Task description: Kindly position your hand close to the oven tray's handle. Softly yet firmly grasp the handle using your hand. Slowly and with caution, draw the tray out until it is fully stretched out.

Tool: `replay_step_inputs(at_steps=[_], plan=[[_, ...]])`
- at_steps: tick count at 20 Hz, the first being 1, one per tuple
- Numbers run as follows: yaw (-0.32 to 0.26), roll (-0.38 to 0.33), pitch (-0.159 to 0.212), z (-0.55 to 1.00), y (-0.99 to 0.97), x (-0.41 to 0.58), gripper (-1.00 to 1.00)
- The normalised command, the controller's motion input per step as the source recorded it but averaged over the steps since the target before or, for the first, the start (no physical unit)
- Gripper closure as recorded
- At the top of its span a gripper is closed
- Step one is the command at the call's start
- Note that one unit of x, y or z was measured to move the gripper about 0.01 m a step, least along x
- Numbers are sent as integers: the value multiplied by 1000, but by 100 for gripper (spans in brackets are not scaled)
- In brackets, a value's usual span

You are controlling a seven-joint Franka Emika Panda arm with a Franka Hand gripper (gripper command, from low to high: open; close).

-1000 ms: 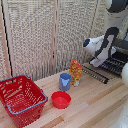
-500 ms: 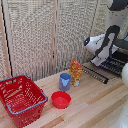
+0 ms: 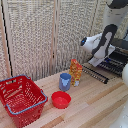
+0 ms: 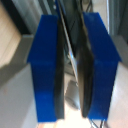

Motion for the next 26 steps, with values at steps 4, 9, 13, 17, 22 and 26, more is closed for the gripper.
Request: replay_step_inputs(at_steps=[4,9,13,17,22,26], plan=[[-122,-7,0,34,816,2,100],[-132,-23,16,-31,656,201,100],[-106,-66,61,-296,743,70,100],[-32,-25,42,-48,269,64,100],[3,0,49,-53,154,126,100],[0,-3,20,108,12,144,-100]])
